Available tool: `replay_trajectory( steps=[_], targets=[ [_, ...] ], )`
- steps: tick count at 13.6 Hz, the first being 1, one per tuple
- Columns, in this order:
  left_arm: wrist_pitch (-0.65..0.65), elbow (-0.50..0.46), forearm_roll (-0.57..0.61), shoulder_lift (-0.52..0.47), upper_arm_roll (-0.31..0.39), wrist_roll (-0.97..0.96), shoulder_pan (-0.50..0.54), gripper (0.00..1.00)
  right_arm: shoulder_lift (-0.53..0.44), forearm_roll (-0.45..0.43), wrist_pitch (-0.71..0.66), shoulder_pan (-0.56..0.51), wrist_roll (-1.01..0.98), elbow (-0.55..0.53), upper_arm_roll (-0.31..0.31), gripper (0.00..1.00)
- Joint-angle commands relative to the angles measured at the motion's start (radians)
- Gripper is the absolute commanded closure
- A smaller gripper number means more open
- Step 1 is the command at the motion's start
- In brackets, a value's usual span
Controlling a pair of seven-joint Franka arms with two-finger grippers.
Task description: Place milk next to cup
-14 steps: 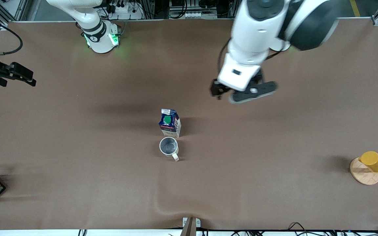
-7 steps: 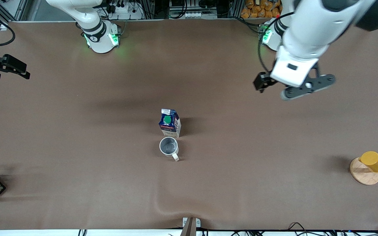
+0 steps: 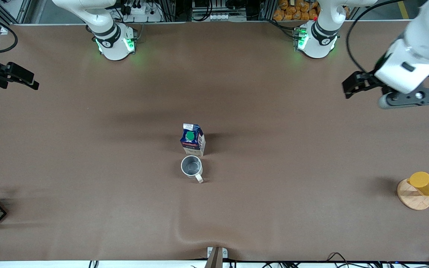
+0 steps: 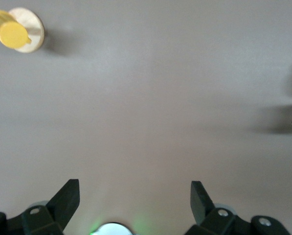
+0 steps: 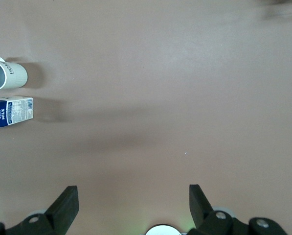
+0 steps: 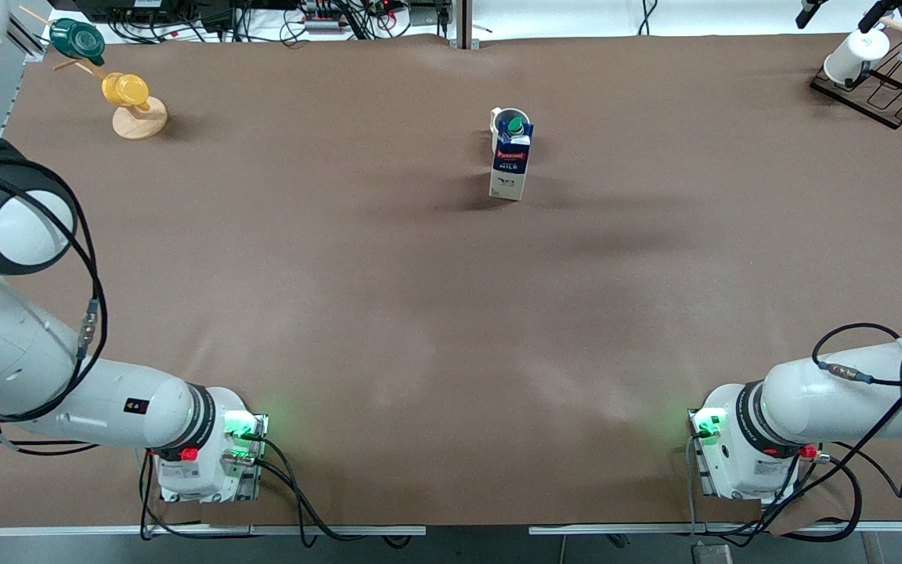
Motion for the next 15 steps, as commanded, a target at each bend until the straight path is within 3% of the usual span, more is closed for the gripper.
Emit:
replay_trajectory(
  steps=[1, 3, 8, 12, 15],
  targets=[
    [-0.007, -0.093, -0.026, -0.081, -0.011, 0.116, 0.073, 0.0, -0.033, 0.014, -0.005, 0.006, 0.008, -0.029, -0.01, 0.0],
    [-0.007, -0.12, -0.081, -0.103, -0.011, 0.143, 0.128, 0.0, -0.033, 0.007, -0.007, 0.005, -0.003, -0.028, -0.012, 0.0],
    [-0.002, -0.159, -0.072, -0.155, -0.002, 0.145, 0.136, 0.0, -0.038, -0.031, 0.007, 0.002, -0.092, -0.029, -0.012, 0.0],
    [0.08, -0.336, -0.081, -0.271, 0.025, 0.172, 0.154, 0.0, -0.041, -0.058, 0.009, -0.017, -0.101, -0.029, -0.012, 0.0],
    [0.131, -0.394, -0.081, -0.302, 0.024, 0.163, 0.148, 0.0, -0.047, -0.065, 0.01, -0.017, -0.126, -0.028, -0.012, 0.0]
  ],
)
